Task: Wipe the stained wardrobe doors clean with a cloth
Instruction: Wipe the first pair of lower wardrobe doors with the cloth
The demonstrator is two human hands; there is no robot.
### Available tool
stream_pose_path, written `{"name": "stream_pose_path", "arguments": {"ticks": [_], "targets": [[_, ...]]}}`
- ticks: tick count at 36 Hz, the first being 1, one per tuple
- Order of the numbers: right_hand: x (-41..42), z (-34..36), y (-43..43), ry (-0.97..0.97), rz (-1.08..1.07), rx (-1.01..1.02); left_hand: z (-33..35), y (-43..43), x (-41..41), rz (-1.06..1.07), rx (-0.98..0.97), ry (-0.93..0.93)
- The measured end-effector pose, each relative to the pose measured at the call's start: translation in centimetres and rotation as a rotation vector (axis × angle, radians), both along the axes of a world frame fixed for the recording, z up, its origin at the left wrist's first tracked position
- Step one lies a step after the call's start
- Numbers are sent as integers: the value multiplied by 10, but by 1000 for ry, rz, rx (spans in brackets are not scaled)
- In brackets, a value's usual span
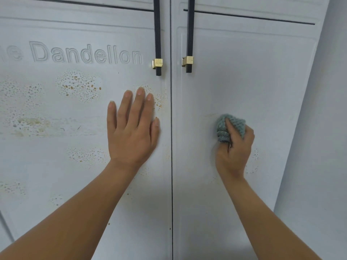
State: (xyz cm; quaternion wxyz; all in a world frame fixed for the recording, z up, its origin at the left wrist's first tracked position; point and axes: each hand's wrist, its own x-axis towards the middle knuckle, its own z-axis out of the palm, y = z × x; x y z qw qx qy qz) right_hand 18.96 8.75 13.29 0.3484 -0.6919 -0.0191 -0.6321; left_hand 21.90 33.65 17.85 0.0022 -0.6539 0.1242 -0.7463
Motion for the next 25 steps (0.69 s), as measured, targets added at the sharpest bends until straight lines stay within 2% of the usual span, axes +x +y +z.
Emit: {"name": "stream_pose_path", "arguments": {"ticks": [2,5,8,10,15,18,22,25], "targets": [[-2,-14,11,-26,-11,-160,0,0,0,-2,2,-4],[-12,-66,25,-12,106,-535,0,0,1,-7,2,-7],[-19,-91,25,72,199,-725,1,0,2,8,3,-15],[-20,-78,21,81,181,-739,2,-2,2,10,2,-16],[-14,-2,39,-14,68,-507,1,-1,-2,9,-2,2],[-12,15,48,-60,24,-526,2,0,-2,8,-2,8],[-19,-35,48,-116,135,-679,0,0,-1,12,-2,5],[-19,-99,37,31,177,-848,0,-1,0,19,-7,-2]]}}
